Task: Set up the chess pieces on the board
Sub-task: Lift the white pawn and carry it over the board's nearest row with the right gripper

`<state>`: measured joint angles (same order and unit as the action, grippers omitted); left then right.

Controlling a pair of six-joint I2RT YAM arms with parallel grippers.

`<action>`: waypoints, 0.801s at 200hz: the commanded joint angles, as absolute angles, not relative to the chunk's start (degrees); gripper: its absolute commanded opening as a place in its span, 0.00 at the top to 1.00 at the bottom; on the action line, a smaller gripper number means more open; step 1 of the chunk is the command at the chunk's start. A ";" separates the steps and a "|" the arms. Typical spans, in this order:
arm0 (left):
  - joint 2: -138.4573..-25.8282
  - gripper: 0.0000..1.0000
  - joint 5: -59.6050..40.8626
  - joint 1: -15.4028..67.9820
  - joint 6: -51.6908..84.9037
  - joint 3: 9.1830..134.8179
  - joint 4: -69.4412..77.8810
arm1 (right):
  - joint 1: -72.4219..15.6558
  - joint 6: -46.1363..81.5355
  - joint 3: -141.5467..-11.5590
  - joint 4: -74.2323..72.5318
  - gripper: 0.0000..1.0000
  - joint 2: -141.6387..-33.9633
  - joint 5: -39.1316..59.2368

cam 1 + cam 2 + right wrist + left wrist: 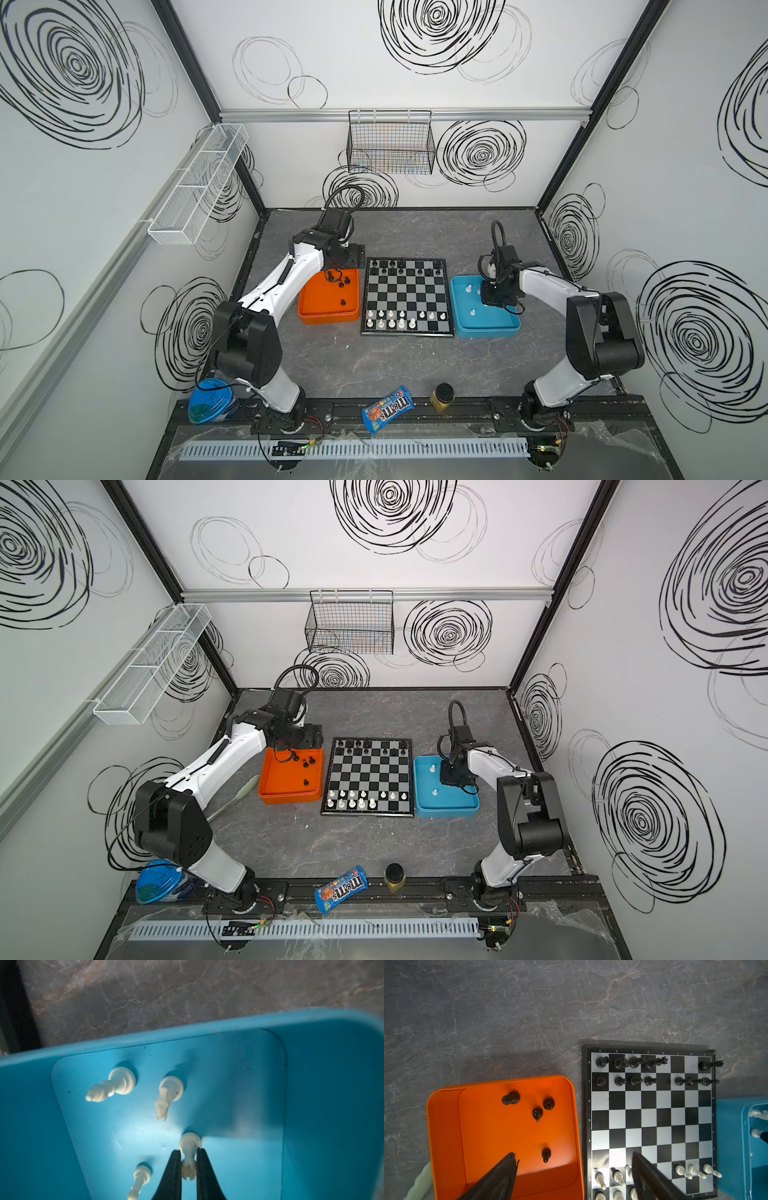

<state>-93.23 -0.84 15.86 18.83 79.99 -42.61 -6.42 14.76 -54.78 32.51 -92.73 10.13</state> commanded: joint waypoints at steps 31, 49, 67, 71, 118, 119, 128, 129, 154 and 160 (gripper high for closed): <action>-94.04 0.10 -2.53 15.18 18.89 79.89 -40.78 | -9.15 13.43 -60.30 39.75 0.91 -87.78 9.37; -93.98 0.10 -2.55 15.14 18.94 79.89 -40.70 | -12.13 13.82 -61.00 41.97 0.91 -85.81 9.14; -93.96 0.10 -2.66 14.95 19.03 79.89 -40.69 | -16.82 15.59 -60.83 43.18 0.91 -83.84 8.81; -93.91 0.10 -2.71 14.94 19.09 79.89 -40.69 | -17.90 16.08 -60.74 43.38 0.91 -83.46 8.83; -93.12 0.10 -2.97 14.85 19.53 79.81 -40.96 | -31.59 24.27 -57.67 42.35 0.91 -80.18 8.70; -93.10 0.10 -2.98 14.85 19.52 79.76 -40.96 | -31.79 24.44 -57.62 42.27 0.91 -80.17 8.70; -92.77 0.10 -2.96 14.85 19.53 79.56 -40.96 | -33.63 25.57 -56.61 41.77 0.91 -80.07 8.71; -92.75 0.10 -2.93 14.85 19.57 79.55 -40.96 | -33.78 25.66 -56.56 41.67 0.91 -80.02 8.66; -92.55 0.10 -2.93 14.83 19.55 79.19 -41.13 | -36.75 27.69 -53.88 39.94 0.91 -80.11 8.39; -92.47 0.10 -2.96 14.85 19.66 79.11 -41.13 | -37.23 27.90 -53.53 39.73 0.91 -80.20 8.25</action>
